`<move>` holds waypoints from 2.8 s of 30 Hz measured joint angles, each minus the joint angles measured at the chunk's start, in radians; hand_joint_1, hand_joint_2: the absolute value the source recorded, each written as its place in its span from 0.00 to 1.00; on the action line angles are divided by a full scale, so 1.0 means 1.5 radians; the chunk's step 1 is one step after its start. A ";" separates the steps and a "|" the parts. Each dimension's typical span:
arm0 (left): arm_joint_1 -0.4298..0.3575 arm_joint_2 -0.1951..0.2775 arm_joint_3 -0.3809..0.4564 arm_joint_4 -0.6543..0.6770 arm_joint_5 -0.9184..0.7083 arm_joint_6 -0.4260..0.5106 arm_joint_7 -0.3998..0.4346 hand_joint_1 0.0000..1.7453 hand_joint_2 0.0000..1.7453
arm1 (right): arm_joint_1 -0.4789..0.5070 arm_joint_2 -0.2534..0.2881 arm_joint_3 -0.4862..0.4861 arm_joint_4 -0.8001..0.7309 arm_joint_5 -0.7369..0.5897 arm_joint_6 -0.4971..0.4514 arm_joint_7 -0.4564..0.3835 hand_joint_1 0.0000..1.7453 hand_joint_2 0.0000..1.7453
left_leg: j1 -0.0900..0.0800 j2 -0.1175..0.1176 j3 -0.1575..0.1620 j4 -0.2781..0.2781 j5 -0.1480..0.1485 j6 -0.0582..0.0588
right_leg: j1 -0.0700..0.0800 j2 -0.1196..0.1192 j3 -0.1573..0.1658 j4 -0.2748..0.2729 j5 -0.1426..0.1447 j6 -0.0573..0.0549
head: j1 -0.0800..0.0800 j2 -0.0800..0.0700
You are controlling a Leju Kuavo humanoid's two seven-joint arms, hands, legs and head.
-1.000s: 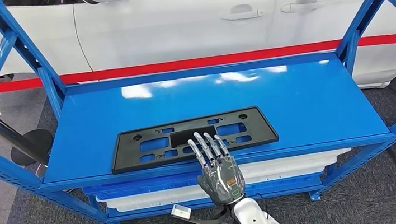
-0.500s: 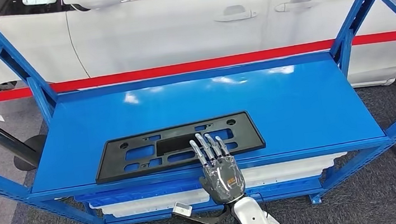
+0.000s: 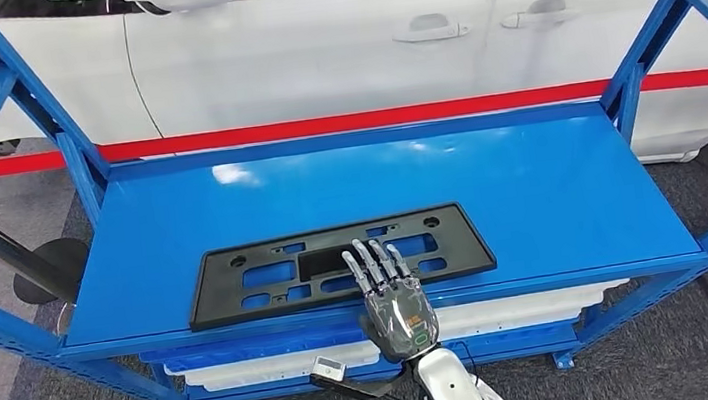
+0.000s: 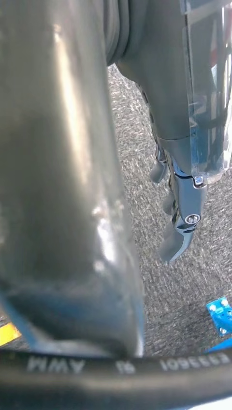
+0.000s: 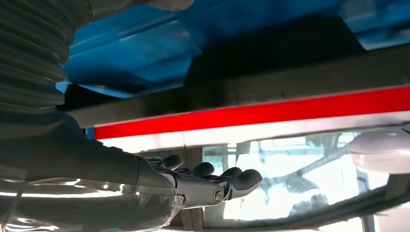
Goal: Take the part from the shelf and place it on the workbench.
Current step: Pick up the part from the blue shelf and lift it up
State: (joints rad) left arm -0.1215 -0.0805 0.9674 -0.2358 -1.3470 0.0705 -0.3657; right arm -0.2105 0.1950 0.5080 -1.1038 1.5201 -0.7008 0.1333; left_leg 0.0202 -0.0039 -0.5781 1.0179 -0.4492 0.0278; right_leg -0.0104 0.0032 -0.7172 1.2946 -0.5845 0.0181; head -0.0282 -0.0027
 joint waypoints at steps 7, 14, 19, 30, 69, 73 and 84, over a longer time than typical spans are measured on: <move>-0.001 0.000 -0.001 0.000 0.000 -0.003 0.001 0.00 0.00 | -0.005 0.005 -0.006 0.006 -0.007 0.000 -0.011 0.00 1.00 | -0.004 -0.002 0.011 0.000 -0.011 -0.020 | 0.003 0.000 0.076 -0.178 0.086 -0.014 | 0.000 0.000; -0.001 0.001 -0.001 0.000 0.001 -0.004 0.002 0.00 0.00 | -0.007 0.013 -0.010 0.009 -0.009 0.000 -0.015 0.00 1.00 | 0.000 0.000 -0.066 0.168 -0.092 -0.037 | 0.003 -0.001 0.090 -0.189 0.085 -0.036 | 0.000 0.000; -0.001 0.002 -0.001 0.000 0.003 -0.005 0.003 0.00 0.00 | -0.011 0.019 -0.010 0.010 -0.022 0.000 -0.024 0.00 1.00 | -0.002 0.000 -0.022 0.052 -0.009 -0.029 | 0.007 0.001 0.099 -0.183 0.074 -0.033 | 0.000 0.000; -0.004 0.002 -0.017 0.000 0.003 -0.005 0.003 0.00 0.00 | -0.037 0.027 -0.010 0.006 -0.051 0.000 -0.029 0.24 1.00 | -0.001 0.001 0.007 -0.008 0.002 -0.001 | 0.002 0.000 0.008 -0.007 -0.006 -0.003 | 0.000 0.000; -0.002 -0.011 -0.047 0.000 0.022 0.002 -0.009 0.00 0.00 | -0.083 0.032 0.012 0.174 -0.158 0.013 -0.102 1.00 1.00 | -0.003 0.002 0.018 -0.013 0.002 -0.022 | 0.007 0.001 0.108 -0.195 0.078 -0.019 | 0.000 0.000; 0.008 -0.012 -0.044 0.000 0.032 0.008 -0.018 0.00 0.00 | -0.048 0.029 0.012 0.081 -0.247 0.026 -0.149 1.00 1.00 | 0.002 0.002 -0.005 0.048 -0.041 -0.035 | 0.002 0.000 0.114 -0.207 0.086 -0.035 | 0.000 0.000; 0.035 -0.012 -0.009 0.000 0.067 0.020 -0.051 0.00 0.00 | 0.135 -0.020 0.005 -0.340 -0.938 0.133 -0.413 1.00 1.00 | -0.003 0.000 0.020 -0.001 -0.017 -0.025 | 0.006 -0.002 0.105 -0.188 0.073 -0.017 | 0.000 0.000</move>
State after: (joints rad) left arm -0.0691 -0.0984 0.9545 -0.2358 -1.2461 0.1004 -0.4418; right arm -0.0081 0.1654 0.5154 -1.6144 0.1130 -0.5009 -0.4865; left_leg 0.0164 -0.0036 -0.5473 1.0164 -0.4743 -0.0098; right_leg -0.0009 0.0002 -0.5599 1.0133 -0.4747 -0.0071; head -0.0280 -0.0027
